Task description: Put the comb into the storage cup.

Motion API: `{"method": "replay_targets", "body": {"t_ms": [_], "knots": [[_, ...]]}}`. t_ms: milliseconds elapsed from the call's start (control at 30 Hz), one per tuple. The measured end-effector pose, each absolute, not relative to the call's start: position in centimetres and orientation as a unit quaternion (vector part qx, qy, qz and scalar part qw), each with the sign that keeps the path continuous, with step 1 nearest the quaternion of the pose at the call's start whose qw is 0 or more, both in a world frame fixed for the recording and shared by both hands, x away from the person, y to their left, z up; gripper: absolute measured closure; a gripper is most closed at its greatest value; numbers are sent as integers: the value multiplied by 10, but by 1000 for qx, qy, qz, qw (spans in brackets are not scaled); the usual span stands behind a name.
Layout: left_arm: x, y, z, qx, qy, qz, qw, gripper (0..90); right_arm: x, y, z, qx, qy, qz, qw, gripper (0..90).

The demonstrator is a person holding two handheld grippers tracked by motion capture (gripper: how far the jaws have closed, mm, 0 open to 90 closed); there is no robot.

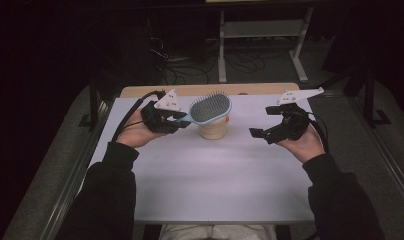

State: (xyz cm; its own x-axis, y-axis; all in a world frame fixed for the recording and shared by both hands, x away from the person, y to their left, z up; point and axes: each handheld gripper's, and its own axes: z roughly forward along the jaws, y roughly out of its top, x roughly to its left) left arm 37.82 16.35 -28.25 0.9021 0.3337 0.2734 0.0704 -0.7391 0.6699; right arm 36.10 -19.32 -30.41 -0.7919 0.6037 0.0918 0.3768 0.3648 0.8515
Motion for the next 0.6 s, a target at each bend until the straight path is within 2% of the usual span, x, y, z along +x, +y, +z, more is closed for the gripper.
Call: {"method": "replay_targets", "body": {"t_ms": [600], "knots": [[377, 147, -279, 905, 95, 215, 354, 698, 384, -159, -271, 270, 825, 482, 118, 0]]}}
